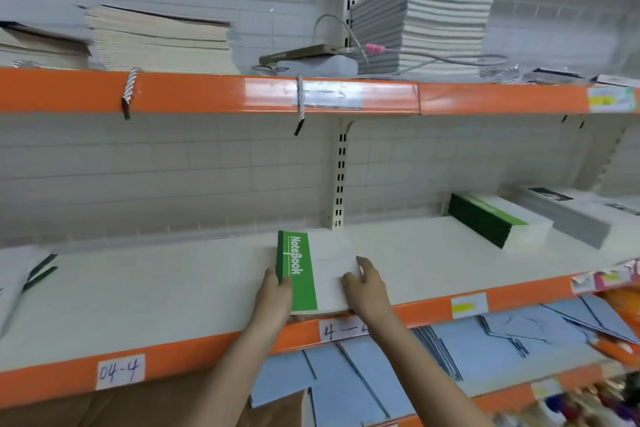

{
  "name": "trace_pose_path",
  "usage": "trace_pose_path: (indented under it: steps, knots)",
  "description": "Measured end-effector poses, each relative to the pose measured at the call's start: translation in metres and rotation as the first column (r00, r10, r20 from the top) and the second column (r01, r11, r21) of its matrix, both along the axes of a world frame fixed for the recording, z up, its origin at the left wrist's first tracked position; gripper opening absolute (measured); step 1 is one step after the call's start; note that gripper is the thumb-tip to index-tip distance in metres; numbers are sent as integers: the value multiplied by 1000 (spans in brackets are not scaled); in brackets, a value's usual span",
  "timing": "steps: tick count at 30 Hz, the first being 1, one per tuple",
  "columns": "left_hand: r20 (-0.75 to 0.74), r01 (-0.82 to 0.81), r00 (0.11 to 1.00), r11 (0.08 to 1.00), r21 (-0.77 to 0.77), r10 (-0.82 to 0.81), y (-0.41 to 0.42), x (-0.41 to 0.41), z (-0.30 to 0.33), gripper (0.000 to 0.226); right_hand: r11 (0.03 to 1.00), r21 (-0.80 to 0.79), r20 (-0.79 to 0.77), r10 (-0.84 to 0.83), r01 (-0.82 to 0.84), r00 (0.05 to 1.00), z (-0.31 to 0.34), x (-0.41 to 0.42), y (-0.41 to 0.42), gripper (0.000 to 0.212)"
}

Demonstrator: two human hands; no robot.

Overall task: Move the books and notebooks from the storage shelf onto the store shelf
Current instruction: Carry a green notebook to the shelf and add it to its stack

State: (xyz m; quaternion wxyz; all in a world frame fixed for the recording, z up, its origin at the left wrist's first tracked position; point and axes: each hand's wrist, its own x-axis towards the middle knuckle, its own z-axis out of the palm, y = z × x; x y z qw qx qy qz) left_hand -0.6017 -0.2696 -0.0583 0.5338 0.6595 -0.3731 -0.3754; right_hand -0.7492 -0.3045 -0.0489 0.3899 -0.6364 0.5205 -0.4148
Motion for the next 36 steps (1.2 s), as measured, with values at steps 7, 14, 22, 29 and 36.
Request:
trace_pose_path:
  steps: [7,14,22,29,36]
  knots:
    - [-46,66,997,996,-65,-69,-44,-56,0,41,995,24,35,-95,94,995,-4,-55,-35,33]
    - [-125,147,980,987,-67,-154,-109,-105,2,35,982,96,68,-169,162,983,-5,-103,-96,48]
    - [-104,167,979,984,-65,-174,-170,-138,8,38,976,108,86,-201,192,976,5,-137,-146,38]
    - [-72,147,986,987,-62,-152,-202,-162,2,30,972,136,119,-206,190,971,7,-160,-173,33]
    - [-37,67,997,993,-95,-71,-234,-199,6,29,984,123,157,-149,131,976,12,-194,-216,23]
